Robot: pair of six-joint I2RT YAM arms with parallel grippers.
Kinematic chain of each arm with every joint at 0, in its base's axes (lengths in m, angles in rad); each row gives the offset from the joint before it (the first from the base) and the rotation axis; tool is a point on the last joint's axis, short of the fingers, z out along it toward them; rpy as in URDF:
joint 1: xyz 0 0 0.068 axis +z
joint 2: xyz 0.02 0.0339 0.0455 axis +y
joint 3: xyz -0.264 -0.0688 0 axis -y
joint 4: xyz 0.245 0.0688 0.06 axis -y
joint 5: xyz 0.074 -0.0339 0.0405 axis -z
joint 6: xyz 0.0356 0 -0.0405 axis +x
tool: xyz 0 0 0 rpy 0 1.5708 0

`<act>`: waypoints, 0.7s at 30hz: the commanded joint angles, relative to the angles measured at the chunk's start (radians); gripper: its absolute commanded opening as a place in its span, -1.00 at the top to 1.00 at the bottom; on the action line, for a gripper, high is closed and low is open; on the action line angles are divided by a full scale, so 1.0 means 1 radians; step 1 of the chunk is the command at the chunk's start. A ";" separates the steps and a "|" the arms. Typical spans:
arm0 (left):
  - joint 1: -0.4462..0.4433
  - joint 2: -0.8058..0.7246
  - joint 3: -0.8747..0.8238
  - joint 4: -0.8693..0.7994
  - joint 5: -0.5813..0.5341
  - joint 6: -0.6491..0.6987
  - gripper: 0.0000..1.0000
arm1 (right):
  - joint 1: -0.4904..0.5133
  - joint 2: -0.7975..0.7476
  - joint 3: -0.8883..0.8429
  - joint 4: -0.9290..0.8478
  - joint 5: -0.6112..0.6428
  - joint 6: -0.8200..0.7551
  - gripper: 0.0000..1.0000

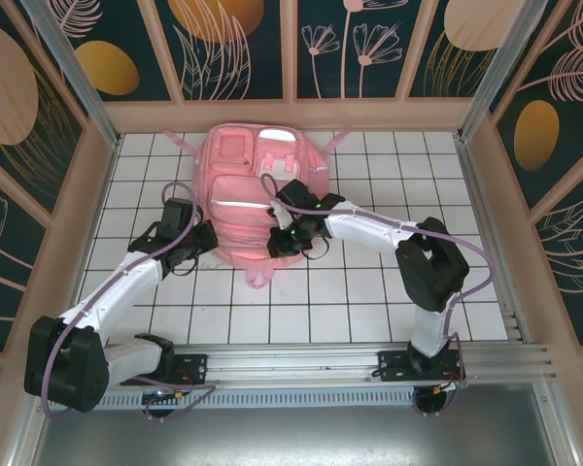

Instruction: Pack books, pencil case, and school supplies into a backpack

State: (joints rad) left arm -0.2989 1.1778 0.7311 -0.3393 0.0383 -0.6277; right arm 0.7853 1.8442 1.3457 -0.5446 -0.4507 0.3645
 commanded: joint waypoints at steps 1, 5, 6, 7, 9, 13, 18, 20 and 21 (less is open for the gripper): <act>0.043 -0.030 0.026 0.012 -0.242 0.042 1.00 | -0.074 -0.068 -0.056 -0.214 -0.004 0.018 1.00; 0.042 -0.028 0.025 0.015 -0.234 0.041 1.00 | -0.052 -0.042 -0.019 -0.265 0.036 -0.018 1.00; 0.044 -0.025 0.022 0.025 -0.202 0.035 1.00 | -0.038 -0.042 -0.016 -0.258 0.022 -0.024 1.00; 0.043 -0.025 0.017 0.040 -0.160 0.018 1.00 | -0.022 -0.043 -0.014 -0.243 0.009 -0.020 1.00; 0.043 -0.047 0.006 0.055 -0.068 -0.036 0.23 | 0.010 -0.034 0.003 -0.217 -0.032 -0.009 1.00; 0.042 -0.147 -0.026 0.059 0.104 -0.147 -0.34 | 0.068 -0.012 0.041 -0.167 0.017 0.035 1.00; -0.043 -0.213 -0.120 0.136 0.205 -0.289 -0.41 | 0.075 -0.023 0.000 -0.082 -0.008 0.059 1.00; -0.131 -0.181 -0.128 0.160 0.158 -0.313 -0.42 | 0.077 -0.026 -0.019 -0.084 0.013 0.053 1.00; -0.159 -0.162 -0.133 0.175 0.139 -0.320 -0.43 | 0.082 -0.032 -0.029 -0.087 0.040 0.045 1.00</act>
State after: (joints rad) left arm -0.3851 0.9768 0.6270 -0.2268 0.1757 -0.8658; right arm 0.8490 1.8290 1.3434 -0.6243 -0.4271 0.4030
